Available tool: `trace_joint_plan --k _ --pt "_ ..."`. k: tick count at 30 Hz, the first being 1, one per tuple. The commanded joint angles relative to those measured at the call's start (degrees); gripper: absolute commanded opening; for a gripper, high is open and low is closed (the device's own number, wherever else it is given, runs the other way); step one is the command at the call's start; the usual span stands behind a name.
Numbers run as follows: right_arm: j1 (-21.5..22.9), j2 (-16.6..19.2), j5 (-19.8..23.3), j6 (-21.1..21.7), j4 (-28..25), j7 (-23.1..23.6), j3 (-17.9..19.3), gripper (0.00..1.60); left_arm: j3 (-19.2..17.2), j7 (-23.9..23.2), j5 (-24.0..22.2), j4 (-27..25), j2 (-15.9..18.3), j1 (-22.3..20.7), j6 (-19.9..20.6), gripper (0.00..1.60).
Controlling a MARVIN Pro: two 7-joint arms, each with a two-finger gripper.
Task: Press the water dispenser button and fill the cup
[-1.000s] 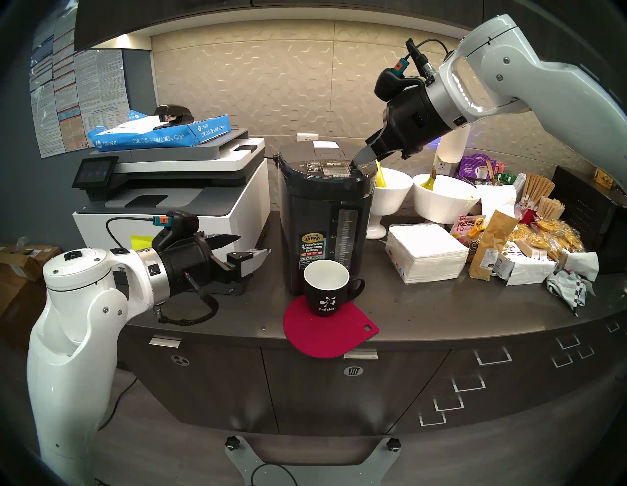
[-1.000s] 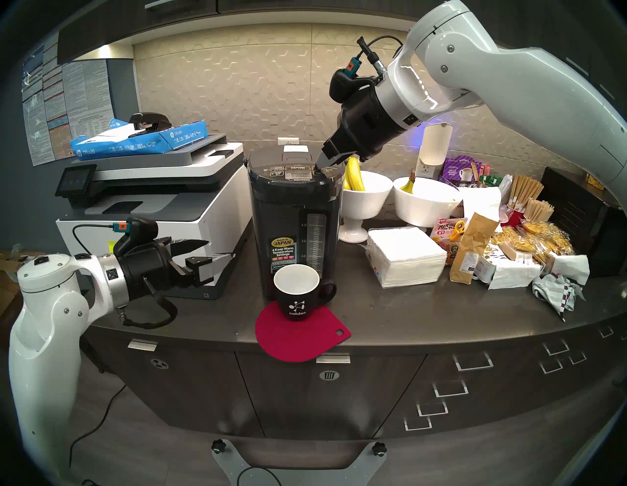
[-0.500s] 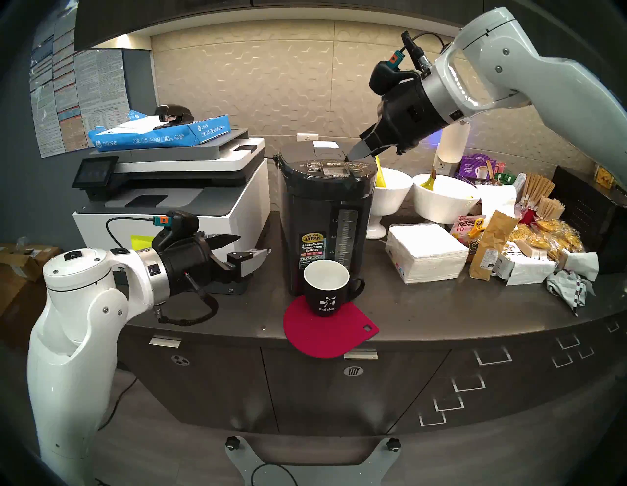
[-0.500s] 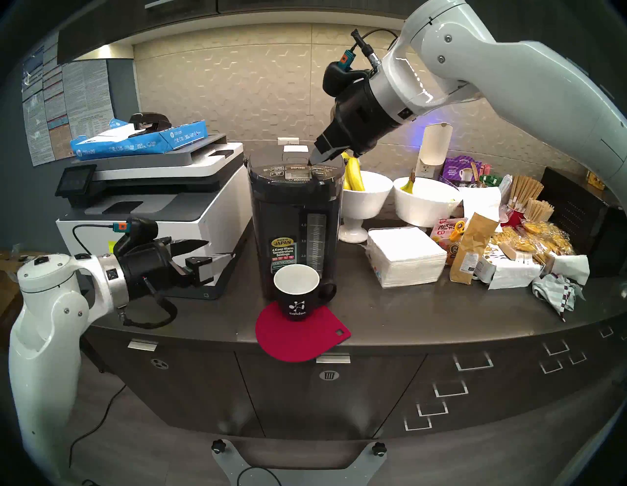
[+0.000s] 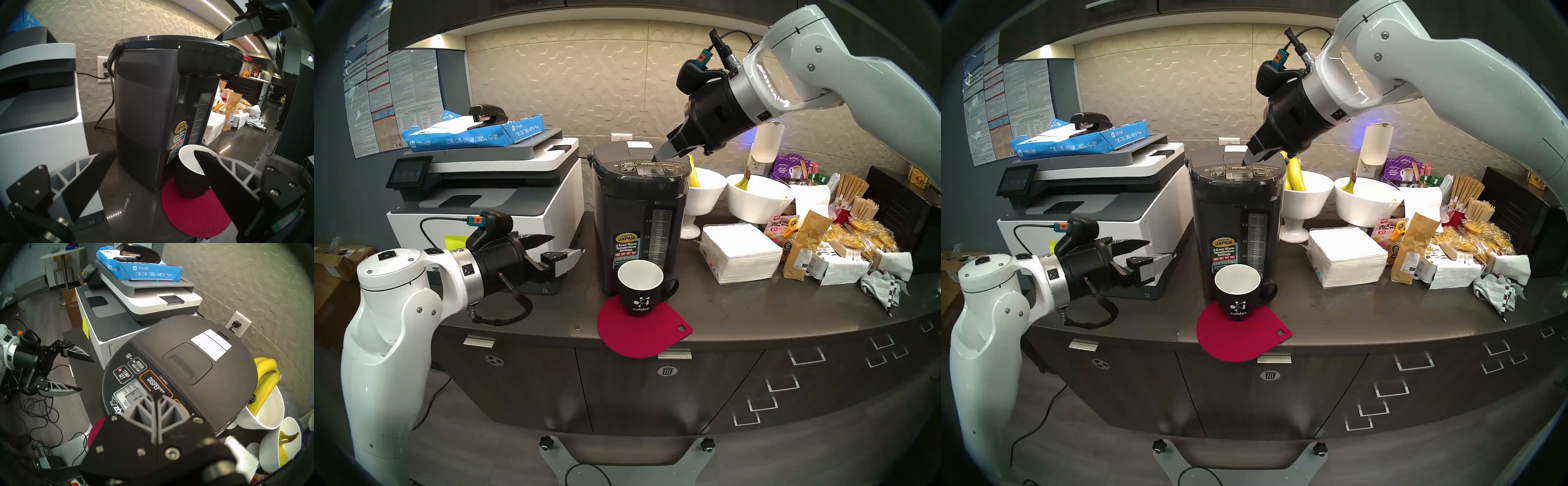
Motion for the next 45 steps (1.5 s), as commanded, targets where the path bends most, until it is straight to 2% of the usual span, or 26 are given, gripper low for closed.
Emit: trace_joint_plan --k 1,30,45 --pt "0.48 -0.18 0.75 -1.05 0.08 -1.58 0.87 0.00 -0.02 -0.02 -0.01 -0.62 0.01 -0.02 -0.01 1.60" --pt "-1.23 -1.04 0.30 -2.44 0.78 -2.68 -0.31 0.00 -0.02 -0.01 -0.01 -0.62 0.01 -0.02 -0.01 1.60" --pt "-1.49 -2.30 2.06 -1.32 0.22 -4.13 -0.76 0.00 -0.02 -0.02 -0.01 -0.62 0.01 -0.02 -0.01 1.60"
